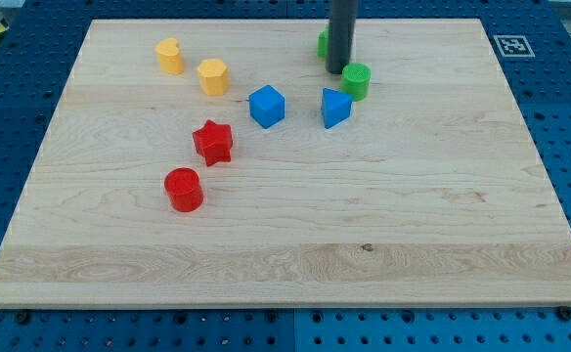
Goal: Move the green circle to the right of the blue triangle
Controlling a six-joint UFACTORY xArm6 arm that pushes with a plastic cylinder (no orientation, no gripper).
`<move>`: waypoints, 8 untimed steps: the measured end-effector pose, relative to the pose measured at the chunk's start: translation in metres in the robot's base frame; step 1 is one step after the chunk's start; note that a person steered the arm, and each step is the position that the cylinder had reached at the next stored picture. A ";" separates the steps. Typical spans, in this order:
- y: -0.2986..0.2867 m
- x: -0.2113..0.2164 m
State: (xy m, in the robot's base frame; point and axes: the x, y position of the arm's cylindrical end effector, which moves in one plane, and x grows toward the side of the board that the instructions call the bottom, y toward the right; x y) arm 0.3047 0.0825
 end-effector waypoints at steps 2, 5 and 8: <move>0.007 0.008; -0.016 0.025; 0.069 0.030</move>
State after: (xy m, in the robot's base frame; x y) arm 0.3347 0.1515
